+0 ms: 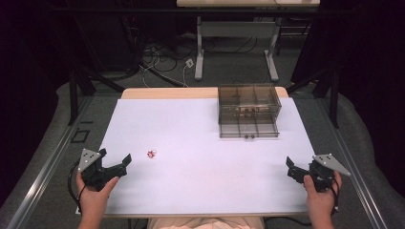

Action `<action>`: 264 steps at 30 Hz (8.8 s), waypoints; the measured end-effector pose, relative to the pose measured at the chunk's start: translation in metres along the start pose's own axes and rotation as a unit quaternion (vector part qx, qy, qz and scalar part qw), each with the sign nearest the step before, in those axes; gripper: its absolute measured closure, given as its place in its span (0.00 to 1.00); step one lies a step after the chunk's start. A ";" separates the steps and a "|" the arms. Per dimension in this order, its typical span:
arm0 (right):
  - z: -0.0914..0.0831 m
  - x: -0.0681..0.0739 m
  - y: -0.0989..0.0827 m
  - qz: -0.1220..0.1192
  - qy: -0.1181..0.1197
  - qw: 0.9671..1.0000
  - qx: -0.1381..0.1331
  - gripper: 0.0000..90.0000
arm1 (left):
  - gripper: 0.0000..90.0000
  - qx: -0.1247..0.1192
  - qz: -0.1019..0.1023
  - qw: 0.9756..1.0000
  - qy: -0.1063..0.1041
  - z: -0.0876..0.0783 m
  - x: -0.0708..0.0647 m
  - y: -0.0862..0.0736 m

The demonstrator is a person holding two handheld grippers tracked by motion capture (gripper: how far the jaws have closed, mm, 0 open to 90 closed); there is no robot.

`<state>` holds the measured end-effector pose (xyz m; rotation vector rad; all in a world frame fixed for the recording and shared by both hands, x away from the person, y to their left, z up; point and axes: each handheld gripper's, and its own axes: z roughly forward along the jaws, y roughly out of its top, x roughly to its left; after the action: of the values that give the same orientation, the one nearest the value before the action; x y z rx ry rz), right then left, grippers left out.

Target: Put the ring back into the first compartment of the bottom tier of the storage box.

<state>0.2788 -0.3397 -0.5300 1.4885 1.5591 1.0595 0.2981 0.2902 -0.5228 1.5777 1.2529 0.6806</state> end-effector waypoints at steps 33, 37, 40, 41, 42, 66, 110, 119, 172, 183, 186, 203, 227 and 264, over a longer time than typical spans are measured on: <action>0.004 0.003 -0.006 0.006 -0.003 1.000 0.010 0.02 | 0.02 0.025 -0.003 0.999 -0.024 0.034 -0.023 0.012; 0.004 0.002 -0.007 0.010 -0.004 1.000 0.008 0.02 | 0.04 0.029 -0.001 0.999 -0.026 0.038 -0.024 0.014; 0.004 0.001 -0.008 0.011 -0.003 1.000 0.010 0.02 | 0.04 0.029 -0.002 0.999 -0.026 0.044 -0.023 0.017; 0.004 0.001 -0.008 0.011 -0.003 1.000 0.010 0.02 | 0.04 0.029 -0.002 0.999 -0.026 0.044 -0.023 0.017; 0.005 0.000 -0.008 0.011 -0.003 1.000 0.013 0.02 | 0.04 0.032 0.000 0.999 -0.025 0.047 -0.022 0.020; 0.007 0.006 -0.010 0.008 0.003 1.000 0.022 0.02 | 0.16 0.061 -0.002 0.998 -0.022 0.067 -0.020 0.027; 0.007 0.007 -0.014 -0.002 0.018 0.999 0.046 0.04 | 0.41 0.185 -0.055 0.980 -0.052 0.092 -0.033 0.010; 0.008 0.008 -0.015 0.001 0.021 0.999 0.047 0.04 | 0.49 0.221 -0.078 0.971 -0.052 0.097 -0.030 0.008; 0.010 0.007 -0.016 0.002 0.022 0.998 0.052 0.05 | 0.75 0.230 -0.111 0.965 -0.051 0.101 -0.026 0.001; 0.011 0.007 -0.016 0.002 0.024 0.999 0.048 0.05 | 0.75 0.226 -0.112 0.966 -0.050 0.097 -0.024 0.003; 0.011 0.007 -0.016 0.002 0.024 0.999 0.048 0.05 | 0.75 0.222 -0.112 0.967 -0.049 0.096 -0.024 0.004; 0.010 0.008 -0.016 0.007 0.022 0.998 0.053 0.05 | 0.75 0.185 -0.105 0.976 -0.042 0.089 -0.027 0.007; 0.010 0.007 -0.016 0.007 0.023 0.998 0.053 0.05 | 0.75 0.133 -0.048 0.990 -0.026 0.078 -0.040 0.013; 0.011 0.008 -0.018 0.005 0.021 0.998 0.057 0.05 | 0.76 0.108 -0.034 0.992 -0.060 0.084 -0.072 0.035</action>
<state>0.2807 -0.3304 -0.5505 1.5598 1.6665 1.0281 0.3621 0.1937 -0.5123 1.7163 1.3186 0.4100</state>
